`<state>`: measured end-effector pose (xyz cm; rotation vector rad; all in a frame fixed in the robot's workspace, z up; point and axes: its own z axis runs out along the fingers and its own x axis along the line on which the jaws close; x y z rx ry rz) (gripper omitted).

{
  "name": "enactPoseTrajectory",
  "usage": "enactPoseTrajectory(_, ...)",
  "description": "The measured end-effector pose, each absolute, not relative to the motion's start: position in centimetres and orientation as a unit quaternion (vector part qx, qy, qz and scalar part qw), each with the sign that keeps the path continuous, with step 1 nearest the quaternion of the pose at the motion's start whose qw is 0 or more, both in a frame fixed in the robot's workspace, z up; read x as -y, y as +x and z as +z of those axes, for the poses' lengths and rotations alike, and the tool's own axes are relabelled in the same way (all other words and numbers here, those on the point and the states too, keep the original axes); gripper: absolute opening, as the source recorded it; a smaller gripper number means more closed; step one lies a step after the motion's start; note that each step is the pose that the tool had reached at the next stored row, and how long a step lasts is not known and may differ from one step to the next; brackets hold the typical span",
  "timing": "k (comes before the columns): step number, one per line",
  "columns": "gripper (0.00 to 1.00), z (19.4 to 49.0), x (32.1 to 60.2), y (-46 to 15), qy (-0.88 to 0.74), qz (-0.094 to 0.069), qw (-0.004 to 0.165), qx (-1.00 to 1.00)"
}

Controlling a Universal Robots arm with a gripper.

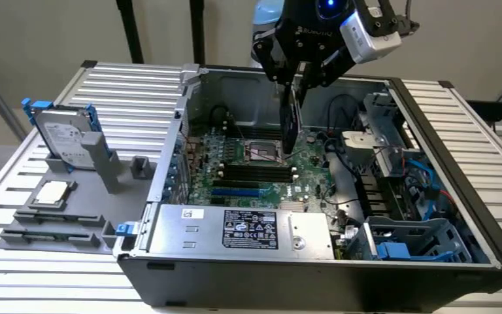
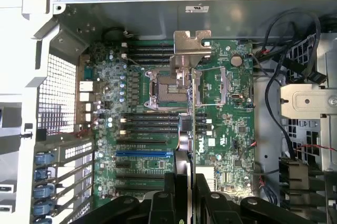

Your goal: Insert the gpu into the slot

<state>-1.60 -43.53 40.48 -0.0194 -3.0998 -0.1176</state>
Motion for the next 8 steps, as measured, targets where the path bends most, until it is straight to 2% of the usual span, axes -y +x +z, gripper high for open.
enactPoseTrajectory(8, 0.26, 40.39, 43.53, -1.60, 0.066, -0.036, 0.022, 0.997)
